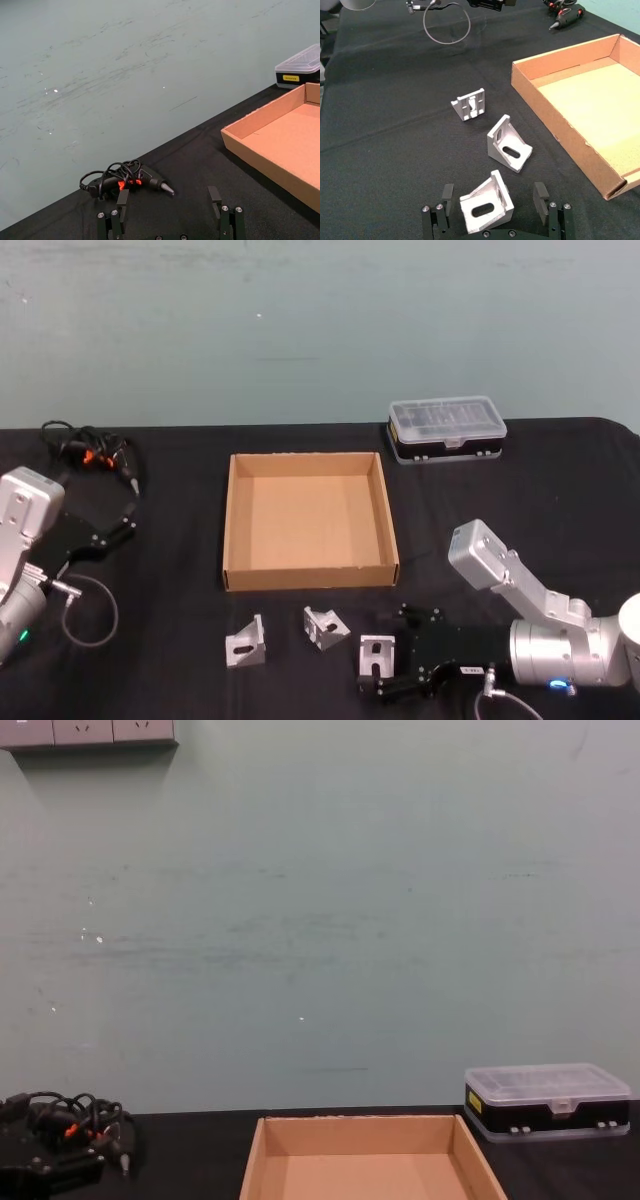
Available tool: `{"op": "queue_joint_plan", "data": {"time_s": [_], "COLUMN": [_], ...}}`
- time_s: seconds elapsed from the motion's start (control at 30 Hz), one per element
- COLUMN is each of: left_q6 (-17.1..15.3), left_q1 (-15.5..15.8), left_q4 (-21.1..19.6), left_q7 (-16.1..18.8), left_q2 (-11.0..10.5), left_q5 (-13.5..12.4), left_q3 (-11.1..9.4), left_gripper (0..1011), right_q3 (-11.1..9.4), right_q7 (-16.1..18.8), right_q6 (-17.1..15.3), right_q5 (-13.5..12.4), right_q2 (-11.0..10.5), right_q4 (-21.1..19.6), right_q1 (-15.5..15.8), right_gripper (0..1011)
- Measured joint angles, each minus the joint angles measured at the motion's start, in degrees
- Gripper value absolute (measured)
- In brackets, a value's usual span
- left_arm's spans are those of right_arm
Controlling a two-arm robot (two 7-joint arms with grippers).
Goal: Use one hand to pick up the angle iron from the table and place it into the box.
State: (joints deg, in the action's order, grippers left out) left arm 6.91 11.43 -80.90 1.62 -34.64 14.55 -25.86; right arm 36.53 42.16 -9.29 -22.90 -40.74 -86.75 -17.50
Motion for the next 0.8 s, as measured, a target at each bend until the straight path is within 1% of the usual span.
{"op": "queue_joint_plan", "data": {"time_s": [0.23,0.33,0.4,0.47,0.5,0.57,0.6,0.67,0.7,0.8], "left_q6": [0.0,0.0,0.0,0.0,0.0,0.0,0.0,0.0,0.0,0.0], "left_q1": [0.0,0.0,0.0,0.0,0.0,0.0,0.0,0.0,0.0,0.0], "left_q4": [0.0,0.0,0.0,0.0,0.0,0.0,0.0,0.0,0.0,0.0], "left_q7": [0.0,0.0,0.0,0.0,0.0,0.0,0.0,0.0,0.0,0.0], "left_q2": [0.0,0.0,0.0,0.0,0.0,0.0,0.0,0.0,0.0,0.0], "left_q5": [0.0,0.0,0.0,0.0,0.0,0.0,0.0,0.0,0.0,0.0], "left_q3": [0.0,0.0,0.0,0.0,0.0,0.0,0.0,0.0,0.0,0.0], "left_gripper": [1000,1000,1000,1000,1000,1000,1000,1000,1000,1000], "right_q3": [0.0,0.0,0.0,0.0,0.0,0.0,0.0,0.0,-0.1,-0.1], "right_q7": [0.0,0.0,0.0,0.0,0.0,0.0,0.0,0.0,0.0,0.0], "right_q6": [0.0,0.0,0.0,0.0,0.0,0.0,0.0,0.0,0.1,0.1], "right_q5": [0.0,0.0,0.0,0.0,0.0,0.0,0.0,0.0,0.0,-0.1], "right_q2": [0.0,0.0,0.0,0.0,0.0,-0.1,-0.1,-0.1,-0.1,-0.1], "right_q4": [0.0,0.0,0.0,0.0,0.0,0.0,0.0,0.0,0.0,0.0], "right_q1": [0.0,0.0,0.0,0.0,0.0,0.0,0.0,0.0,0.0,0.0], "right_gripper": [995,929,907,816,816,743,734,627,627,534]}}
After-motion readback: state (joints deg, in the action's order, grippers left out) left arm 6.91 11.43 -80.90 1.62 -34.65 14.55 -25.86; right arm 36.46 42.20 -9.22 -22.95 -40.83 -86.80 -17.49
